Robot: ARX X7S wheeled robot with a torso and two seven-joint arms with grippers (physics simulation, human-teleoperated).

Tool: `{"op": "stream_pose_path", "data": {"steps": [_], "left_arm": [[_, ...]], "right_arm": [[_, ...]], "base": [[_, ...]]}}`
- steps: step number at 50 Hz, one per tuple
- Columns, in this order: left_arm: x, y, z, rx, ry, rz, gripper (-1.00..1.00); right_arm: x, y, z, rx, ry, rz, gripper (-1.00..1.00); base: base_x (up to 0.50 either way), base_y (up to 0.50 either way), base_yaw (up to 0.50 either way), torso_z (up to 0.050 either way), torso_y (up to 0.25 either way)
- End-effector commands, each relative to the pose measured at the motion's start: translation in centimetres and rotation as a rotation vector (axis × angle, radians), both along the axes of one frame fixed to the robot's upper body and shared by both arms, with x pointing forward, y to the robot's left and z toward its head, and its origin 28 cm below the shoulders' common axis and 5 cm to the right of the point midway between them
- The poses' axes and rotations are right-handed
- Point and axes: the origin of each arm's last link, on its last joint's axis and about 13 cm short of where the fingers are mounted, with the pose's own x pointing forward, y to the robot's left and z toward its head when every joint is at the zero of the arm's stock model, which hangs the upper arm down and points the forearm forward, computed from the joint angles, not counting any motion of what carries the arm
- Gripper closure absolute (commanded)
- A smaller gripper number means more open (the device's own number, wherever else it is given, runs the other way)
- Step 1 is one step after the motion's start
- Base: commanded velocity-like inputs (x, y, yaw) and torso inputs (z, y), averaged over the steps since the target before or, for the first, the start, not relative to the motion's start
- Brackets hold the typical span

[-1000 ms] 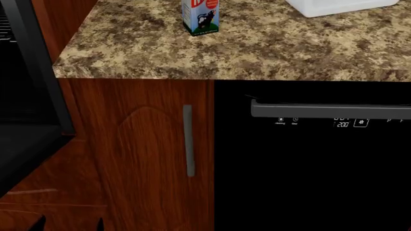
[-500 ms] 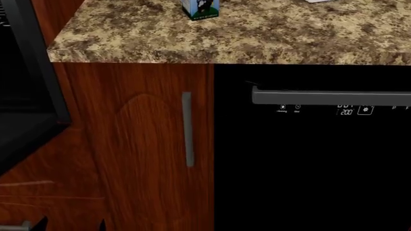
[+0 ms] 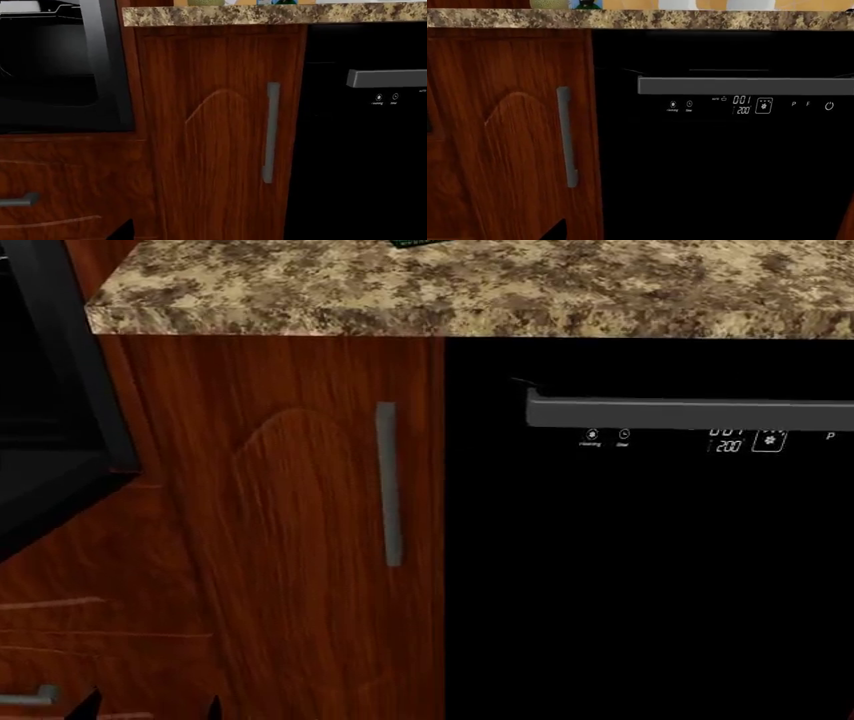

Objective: Close the oven door

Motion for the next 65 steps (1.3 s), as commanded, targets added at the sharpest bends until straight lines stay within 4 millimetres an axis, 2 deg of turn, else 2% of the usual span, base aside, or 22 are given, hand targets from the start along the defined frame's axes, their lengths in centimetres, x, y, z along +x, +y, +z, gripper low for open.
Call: {"op": "stream_pose_path", "data": {"steps": [1,65], "left_arm": [[0.06,0.00,-0.05,0.000,0.001,-0.003,-1.00],[-0.05,-0.02,0.00,0.005,-0.005,0.001,-1.00]], "right_arm": [[0.02,0.02,-0.03,-0.006,0.003,0.001,-1.00],[-0.04,-0.03,0.03,0.012,0.000,0.008,-1.00]], "base": [[0.00,0.00,0.00,-0.050,0.000],[0.00,0.00,0.00,-0.050,0.000]]}}
